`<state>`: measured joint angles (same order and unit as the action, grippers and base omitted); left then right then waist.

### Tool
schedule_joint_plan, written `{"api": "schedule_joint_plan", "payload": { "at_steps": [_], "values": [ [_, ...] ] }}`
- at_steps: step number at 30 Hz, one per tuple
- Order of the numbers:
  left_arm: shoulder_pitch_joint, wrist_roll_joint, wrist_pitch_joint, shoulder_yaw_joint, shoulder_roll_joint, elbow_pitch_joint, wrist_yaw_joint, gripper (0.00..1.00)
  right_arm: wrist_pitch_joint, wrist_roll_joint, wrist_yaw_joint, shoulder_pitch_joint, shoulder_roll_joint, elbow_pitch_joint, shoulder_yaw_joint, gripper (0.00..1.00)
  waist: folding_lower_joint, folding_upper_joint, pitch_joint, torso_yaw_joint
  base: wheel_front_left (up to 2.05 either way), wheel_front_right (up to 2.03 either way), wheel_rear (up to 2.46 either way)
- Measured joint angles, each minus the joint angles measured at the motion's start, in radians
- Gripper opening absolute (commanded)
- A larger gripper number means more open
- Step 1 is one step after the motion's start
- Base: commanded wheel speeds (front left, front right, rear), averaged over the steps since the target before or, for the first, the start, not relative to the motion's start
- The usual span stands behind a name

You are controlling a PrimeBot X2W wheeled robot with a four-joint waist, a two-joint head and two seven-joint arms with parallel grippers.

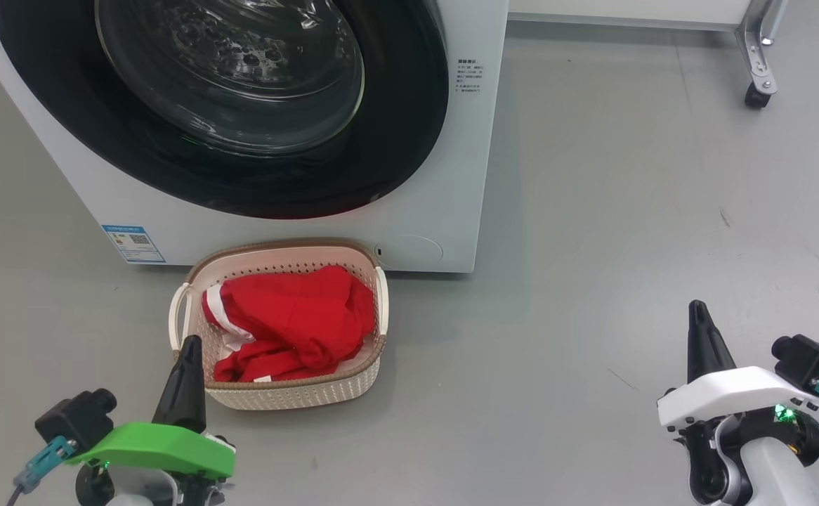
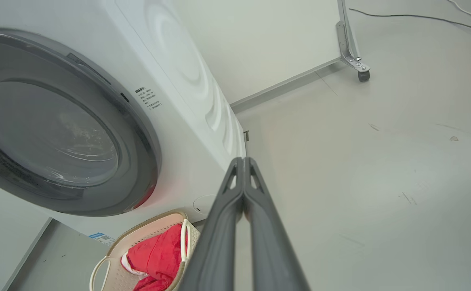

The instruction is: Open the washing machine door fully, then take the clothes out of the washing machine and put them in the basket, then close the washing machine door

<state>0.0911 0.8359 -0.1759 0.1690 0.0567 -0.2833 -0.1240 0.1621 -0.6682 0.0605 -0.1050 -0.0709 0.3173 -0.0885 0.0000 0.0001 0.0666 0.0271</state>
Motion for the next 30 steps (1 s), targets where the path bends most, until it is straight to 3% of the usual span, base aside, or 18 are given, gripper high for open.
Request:
{"api": "schedule_joint_plan", "payload": {
  "at_steps": [30],
  "values": [
    [-0.001, 0.297, 0.096, -0.074, 0.001, 0.001, 0.0, 0.0, -0.107, -0.344, 0.023, 0.0, 0.009, -0.008, 0.087, 0.0, 0.0, 0.0, -0.024, -0.011, 0.0, 0.0, 0.0]
  ]
}}
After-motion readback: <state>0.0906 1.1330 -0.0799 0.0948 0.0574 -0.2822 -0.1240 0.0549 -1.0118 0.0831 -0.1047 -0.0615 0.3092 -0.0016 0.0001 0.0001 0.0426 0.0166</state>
